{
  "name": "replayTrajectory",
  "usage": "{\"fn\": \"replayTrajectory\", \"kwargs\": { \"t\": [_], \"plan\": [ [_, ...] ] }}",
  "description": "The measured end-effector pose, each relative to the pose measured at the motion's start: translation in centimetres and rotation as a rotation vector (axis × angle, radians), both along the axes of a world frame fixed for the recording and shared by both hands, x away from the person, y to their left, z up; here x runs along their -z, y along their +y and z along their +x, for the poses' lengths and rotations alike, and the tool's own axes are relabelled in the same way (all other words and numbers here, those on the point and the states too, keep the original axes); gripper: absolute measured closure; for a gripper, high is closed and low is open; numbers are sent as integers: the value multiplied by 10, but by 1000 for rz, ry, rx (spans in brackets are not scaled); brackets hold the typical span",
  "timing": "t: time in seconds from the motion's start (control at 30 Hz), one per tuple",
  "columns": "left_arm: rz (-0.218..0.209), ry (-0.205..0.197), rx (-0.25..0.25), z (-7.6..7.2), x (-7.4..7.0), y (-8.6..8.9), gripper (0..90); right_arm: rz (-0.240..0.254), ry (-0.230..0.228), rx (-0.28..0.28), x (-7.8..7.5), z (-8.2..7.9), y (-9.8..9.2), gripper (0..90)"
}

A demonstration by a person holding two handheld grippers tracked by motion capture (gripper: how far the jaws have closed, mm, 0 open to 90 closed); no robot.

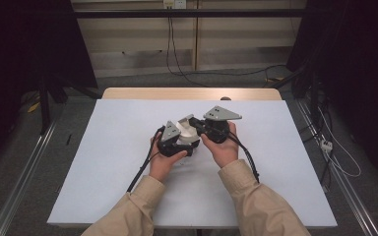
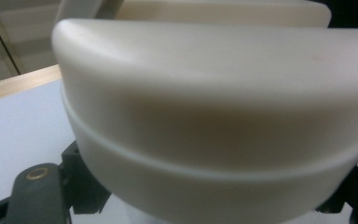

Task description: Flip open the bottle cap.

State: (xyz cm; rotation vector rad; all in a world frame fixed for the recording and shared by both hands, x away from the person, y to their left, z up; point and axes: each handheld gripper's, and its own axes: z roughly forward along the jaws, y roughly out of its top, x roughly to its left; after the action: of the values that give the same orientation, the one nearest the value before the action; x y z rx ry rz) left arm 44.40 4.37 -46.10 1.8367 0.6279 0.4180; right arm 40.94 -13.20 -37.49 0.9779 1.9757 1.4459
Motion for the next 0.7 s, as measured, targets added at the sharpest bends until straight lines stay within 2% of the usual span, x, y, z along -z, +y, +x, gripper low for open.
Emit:
{"fn": "replayTrajectory", "kwargs": {
  "t": [0.7],
  "plan": [
    [-1,1,0,0,0,0,188,-32,-4,-3,0,12,11,900]
  ]
}}
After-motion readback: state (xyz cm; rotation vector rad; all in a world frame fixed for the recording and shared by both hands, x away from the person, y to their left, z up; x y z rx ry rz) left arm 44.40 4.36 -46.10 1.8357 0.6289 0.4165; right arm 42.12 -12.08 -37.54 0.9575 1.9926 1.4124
